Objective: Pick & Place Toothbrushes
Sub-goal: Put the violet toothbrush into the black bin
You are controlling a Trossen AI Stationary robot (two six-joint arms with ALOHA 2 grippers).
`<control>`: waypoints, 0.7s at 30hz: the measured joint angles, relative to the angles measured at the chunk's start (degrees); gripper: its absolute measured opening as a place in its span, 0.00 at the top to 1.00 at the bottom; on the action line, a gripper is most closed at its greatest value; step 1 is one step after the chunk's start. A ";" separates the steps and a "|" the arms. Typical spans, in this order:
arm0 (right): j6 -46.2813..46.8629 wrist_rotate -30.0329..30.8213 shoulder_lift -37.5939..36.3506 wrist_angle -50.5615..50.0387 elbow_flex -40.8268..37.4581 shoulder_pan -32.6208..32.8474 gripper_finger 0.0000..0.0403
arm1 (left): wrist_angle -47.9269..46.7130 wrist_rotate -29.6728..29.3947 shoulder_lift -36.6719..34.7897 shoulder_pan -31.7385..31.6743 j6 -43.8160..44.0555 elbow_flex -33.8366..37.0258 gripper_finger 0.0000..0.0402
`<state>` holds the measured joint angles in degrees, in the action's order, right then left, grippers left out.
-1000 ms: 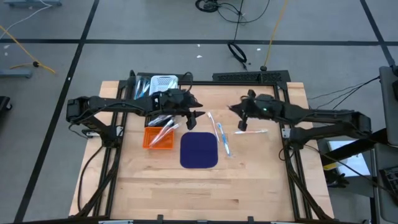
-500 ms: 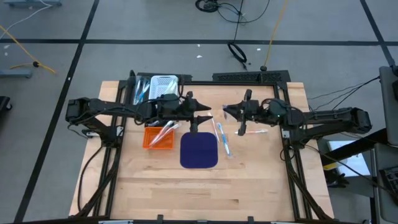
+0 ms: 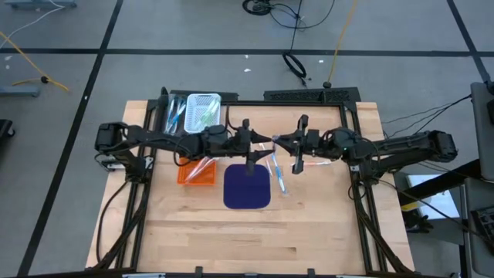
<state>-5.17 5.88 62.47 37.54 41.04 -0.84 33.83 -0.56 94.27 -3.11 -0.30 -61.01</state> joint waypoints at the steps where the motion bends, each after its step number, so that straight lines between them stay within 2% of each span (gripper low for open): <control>1: -0.02 0.01 0.17 0.20 0.00 0.00 0.97 | 1.15 0.00 0.70 0.00 0.15 0.00 0.55; 5: -0.08 0.01 0.29 -0.08 0.00 0.00 0.97 | 3.67 0.00 2.67 0.00 0.76 0.00 0.55; 8: -0.13 0.01 0.25 0.11 0.00 0.00 0.97 | 3.73 0.00 2.62 0.00 0.79 0.00 0.59; 12: -0.24 0.01 0.25 -0.05 0.00 -0.01 0.97 | 3.96 0.00 2.63 0.00 0.79 -0.02 0.72; 17: 0.04 0.04 0.25 -0.14 0.00 -0.03 0.96 | 3.92 0.06 2.63 0.00 0.79 -0.02 0.95; 21: 0.18 0.05 0.25 -0.90 0.00 -0.04 0.89 | 3.62 0.09 2.63 0.01 2.32 -0.02 0.98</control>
<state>-4.99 5.93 62.72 36.64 41.04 -0.89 37.45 -0.47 96.90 -3.10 2.03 -61.04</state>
